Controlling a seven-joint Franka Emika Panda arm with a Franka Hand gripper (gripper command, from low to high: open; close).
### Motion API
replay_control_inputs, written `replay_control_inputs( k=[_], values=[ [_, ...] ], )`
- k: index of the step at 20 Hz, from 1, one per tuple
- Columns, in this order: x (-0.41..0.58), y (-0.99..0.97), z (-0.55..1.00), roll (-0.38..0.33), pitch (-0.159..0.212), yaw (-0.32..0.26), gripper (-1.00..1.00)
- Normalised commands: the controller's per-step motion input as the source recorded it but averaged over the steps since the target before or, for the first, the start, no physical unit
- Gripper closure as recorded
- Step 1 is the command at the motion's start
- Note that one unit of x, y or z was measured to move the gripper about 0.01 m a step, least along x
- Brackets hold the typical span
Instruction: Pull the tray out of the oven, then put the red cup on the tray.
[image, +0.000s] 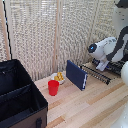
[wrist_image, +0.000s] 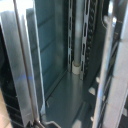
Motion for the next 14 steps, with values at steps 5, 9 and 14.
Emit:
replay_control_inputs(
  k=[5,9,14],
  values=[
    [-0.128,0.05,0.04,-0.116,-0.037,-0.02,1.0],
    [-0.08,0.0,0.07,0.089,0.013,-0.1,1.0],
    [-0.025,0.0,0.04,0.248,0.056,-0.131,1.0]
  ],
)
